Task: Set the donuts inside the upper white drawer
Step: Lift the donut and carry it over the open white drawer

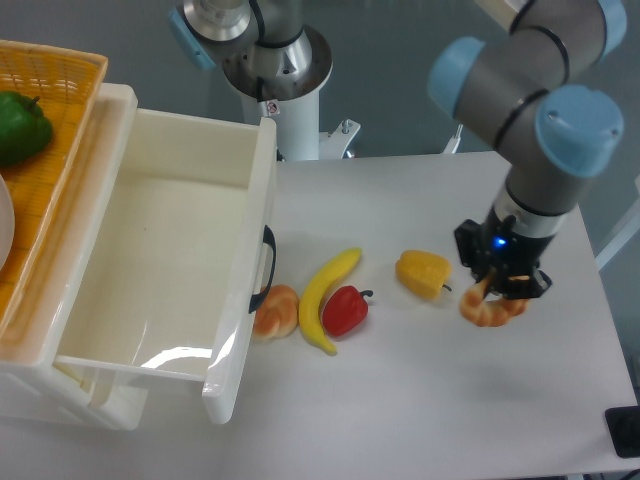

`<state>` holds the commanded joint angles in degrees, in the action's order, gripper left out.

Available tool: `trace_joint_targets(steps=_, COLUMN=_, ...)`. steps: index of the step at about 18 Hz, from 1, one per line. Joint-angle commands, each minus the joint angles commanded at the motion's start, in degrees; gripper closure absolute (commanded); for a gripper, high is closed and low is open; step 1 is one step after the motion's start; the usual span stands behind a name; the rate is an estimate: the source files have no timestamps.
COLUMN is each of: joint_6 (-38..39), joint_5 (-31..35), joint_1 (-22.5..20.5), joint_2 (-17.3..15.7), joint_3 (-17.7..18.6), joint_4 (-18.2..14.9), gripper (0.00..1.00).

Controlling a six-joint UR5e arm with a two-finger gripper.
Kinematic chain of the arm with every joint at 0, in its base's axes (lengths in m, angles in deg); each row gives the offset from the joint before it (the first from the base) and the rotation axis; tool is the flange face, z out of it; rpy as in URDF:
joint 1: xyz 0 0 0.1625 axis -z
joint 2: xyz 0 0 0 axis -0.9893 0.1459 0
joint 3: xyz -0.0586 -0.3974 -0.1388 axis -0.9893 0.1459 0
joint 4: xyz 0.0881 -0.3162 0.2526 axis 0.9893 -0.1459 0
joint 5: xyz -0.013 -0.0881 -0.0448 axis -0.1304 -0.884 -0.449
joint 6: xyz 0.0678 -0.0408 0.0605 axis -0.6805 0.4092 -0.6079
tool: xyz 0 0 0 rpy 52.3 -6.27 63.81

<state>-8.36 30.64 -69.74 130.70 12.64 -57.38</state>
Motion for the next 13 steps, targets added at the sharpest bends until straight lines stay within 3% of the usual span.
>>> trace_joint_targets(steps=7, joint_6=12.8, joint_5=-11.4, joint_1=4.8, joint_2=-7.2, joint_3=2.3, joint_4=0.2, gripper=1.00)
trace_joint_targets(steps=9, joint_6=15.0, joint_5=-15.1, joint_1=5.6, joint_2=-9.4, joint_3=4.0, joint_4=1.6, gripper=1.00)
trace_joint_targets(steps=13, joint_6=20.0, joint_5=-18.4, joint_1=9.0, joint_2=-10.6, joint_3=4.1, joint_4=2.5, gripper=1.00)
